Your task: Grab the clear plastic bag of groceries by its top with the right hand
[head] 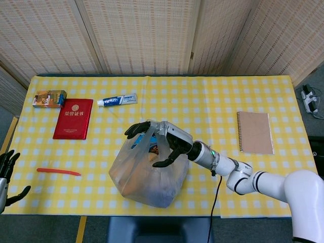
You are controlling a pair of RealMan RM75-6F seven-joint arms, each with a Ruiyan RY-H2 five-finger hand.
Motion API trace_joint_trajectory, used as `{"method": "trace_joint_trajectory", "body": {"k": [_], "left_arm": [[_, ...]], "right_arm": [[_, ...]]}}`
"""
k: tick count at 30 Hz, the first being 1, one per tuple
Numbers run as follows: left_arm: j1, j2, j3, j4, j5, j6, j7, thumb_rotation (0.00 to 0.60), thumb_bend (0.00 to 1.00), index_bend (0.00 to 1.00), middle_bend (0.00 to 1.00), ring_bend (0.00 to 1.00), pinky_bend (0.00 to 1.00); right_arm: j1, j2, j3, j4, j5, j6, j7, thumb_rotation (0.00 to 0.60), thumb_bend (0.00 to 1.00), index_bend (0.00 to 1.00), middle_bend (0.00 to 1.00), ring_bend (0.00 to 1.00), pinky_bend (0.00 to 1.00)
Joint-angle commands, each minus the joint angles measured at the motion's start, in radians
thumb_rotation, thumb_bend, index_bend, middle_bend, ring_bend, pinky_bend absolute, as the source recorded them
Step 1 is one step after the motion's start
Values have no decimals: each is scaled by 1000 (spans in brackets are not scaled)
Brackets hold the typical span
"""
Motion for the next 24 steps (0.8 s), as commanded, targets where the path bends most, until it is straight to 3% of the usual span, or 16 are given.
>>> {"method": "trace_joint_trajectory", "body": {"k": [1, 7, 19, 24], "left_arm": [[0, 1, 0, 0, 0, -1, -2, 600, 226, 5, 75, 64, 36], [0, 2, 1, 1, 2, -1, -3, 600, 226, 5, 75, 64, 36], [0, 2, 2, -1, 5, -2, -3, 600, 226, 6, 75, 65, 36], [2, 3, 4, -4, 12, 5, -2, 600, 226, 6, 75, 64, 36]], "right_arm": [[-20, -25, 29, -3, 56, 3, 118, 600, 233, 309, 316, 316, 249], [-34, -41, 59, 21, 99, -19, 307, 600, 233, 441, 457, 431, 360], [-60, -26, 111, -10, 194, -142, 596, 600, 234, 547, 596, 637, 577], [-69, -21, 121, -7, 197, -178, 649, 600, 240, 554, 622, 701, 641]]}}
